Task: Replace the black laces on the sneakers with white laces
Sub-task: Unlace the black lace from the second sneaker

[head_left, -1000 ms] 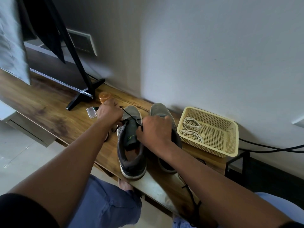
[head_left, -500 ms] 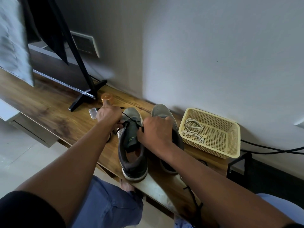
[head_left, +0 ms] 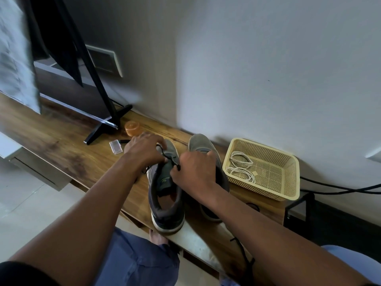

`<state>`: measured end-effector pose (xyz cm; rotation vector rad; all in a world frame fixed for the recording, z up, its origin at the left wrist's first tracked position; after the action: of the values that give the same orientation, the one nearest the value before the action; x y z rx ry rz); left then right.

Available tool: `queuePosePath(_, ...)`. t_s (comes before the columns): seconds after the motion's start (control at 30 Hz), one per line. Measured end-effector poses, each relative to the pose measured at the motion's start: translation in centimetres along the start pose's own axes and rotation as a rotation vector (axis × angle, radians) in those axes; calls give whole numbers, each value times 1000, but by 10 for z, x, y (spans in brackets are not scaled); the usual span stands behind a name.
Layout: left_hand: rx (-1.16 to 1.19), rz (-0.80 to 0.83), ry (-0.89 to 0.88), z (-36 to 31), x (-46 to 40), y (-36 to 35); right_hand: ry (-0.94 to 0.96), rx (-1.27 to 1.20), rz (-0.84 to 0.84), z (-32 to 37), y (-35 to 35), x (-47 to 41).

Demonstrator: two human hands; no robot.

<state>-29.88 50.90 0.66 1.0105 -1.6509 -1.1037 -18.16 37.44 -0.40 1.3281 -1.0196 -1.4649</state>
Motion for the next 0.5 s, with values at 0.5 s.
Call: queuePosePath(0.5, 111, 68, -42, -11, 7, 4, -61, 4, -22, 0, -1, 0)
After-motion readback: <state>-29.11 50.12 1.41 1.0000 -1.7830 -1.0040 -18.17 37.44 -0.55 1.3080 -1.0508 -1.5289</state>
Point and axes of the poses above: each hand's wrist, its own x-axis away from the middle knuckle, its own y-axis out of the back of the hand, z = x × y, the point moved 1 cm from there along -x, towards the middle knuckle, and after that the axes turned 14 degrees about y, right-handed, at the moved point
